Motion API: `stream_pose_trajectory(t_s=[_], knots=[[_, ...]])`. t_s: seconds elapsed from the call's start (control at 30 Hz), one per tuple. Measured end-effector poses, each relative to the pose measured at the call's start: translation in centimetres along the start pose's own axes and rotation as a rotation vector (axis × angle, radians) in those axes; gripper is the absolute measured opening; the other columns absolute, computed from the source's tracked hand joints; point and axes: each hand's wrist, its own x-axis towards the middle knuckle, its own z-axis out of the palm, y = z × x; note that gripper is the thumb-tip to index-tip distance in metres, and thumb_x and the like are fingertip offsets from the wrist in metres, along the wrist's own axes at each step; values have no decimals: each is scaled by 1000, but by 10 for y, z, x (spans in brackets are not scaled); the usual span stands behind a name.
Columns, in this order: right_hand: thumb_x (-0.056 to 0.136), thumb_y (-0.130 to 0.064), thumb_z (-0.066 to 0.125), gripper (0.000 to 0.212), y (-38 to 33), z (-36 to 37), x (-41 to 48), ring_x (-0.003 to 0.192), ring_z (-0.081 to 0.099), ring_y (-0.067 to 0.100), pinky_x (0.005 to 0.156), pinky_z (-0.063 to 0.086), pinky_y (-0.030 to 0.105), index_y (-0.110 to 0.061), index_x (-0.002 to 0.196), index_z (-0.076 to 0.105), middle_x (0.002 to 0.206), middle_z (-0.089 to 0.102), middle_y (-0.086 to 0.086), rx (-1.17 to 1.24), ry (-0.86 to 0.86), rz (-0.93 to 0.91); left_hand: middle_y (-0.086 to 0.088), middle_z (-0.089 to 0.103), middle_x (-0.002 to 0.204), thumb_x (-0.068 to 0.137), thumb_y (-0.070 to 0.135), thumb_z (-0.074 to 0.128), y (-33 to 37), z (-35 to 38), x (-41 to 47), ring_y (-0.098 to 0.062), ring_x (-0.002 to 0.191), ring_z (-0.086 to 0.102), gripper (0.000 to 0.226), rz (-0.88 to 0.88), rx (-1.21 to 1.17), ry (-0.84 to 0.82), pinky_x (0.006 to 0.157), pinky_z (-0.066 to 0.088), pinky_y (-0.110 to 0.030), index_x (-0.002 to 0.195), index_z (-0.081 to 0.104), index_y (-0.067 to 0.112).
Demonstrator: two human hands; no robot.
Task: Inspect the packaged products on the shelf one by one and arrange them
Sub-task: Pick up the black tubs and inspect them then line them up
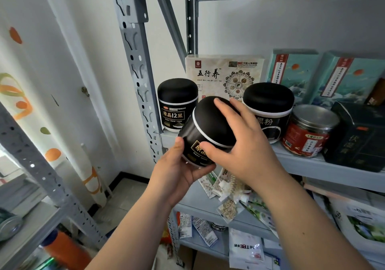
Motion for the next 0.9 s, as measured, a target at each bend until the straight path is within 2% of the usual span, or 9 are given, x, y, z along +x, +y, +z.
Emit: stream_pose_trajectory(t_s=[0.1,0.27,0.33,0.43,0.5,0.67,0.77,0.83,0.9], knots=[[84,-55,71,87,-3,-6,19,154,21,22,124,28,44,-39,159,30,165,24,1,-129,-13,-8,-25,71,118,101,34,47,8,7,13,-37,96,74,45,-20,25,18,81,63,-50,125,59,-2],[87,-61,68,88,-12,-11,34,152,23,24,121,30,40,-36,160,27,162,25,3,-341,-92,-38,-25,67,126,110,26,41,17,0,30,-49,114,65,36,14,228,39,82,63,-46,131,59,3],[87,-58,70,85,-14,-6,34,153,23,27,121,31,43,-33,159,32,160,29,6,-379,-81,-68,-21,68,125,110,25,41,20,-3,33,-43,115,65,32,62,451,39,79,63,-41,131,61,12],[88,-56,71,79,-12,1,36,155,21,31,122,29,45,-28,156,40,159,37,9,-442,-74,-85,-4,64,123,107,24,47,28,-8,32,-11,99,67,33,248,1049,37,73,60,-25,137,58,30],[89,-57,69,79,-11,1,40,155,22,31,123,26,44,-27,156,41,160,38,8,-445,-56,-68,2,56,130,104,31,52,33,-14,31,-4,98,63,42,446,1388,62,84,52,-15,146,52,29],[91,-57,66,78,-5,2,50,154,23,36,125,22,48,-23,156,40,159,42,12,-517,-20,-62,-11,52,143,95,44,43,50,-19,39,-35,132,46,67,895,1813,147,113,40,-46,153,43,12],[94,-59,58,79,-6,0,58,157,10,36,127,13,50,-25,160,31,164,34,11,-581,-52,-20,-16,33,162,90,53,37,63,-9,51,-42,152,21,82,862,1990,141,123,23,-55,160,28,11],[93,-61,54,80,-6,0,61,157,3,35,127,8,53,-28,160,27,165,29,12,-642,-66,-13,-14,18,168,86,57,35,68,-6,60,-41,156,6,89,814,2075,121,126,10,-54,163,17,15],[88,-62,56,81,-6,1,63,157,3,36,124,12,56,-34,158,28,164,27,14,-670,-62,8,-12,11,170,83,61,34,71,-4,69,-40,156,0,94,782,2131,107,125,2,-51,163,10,19]])
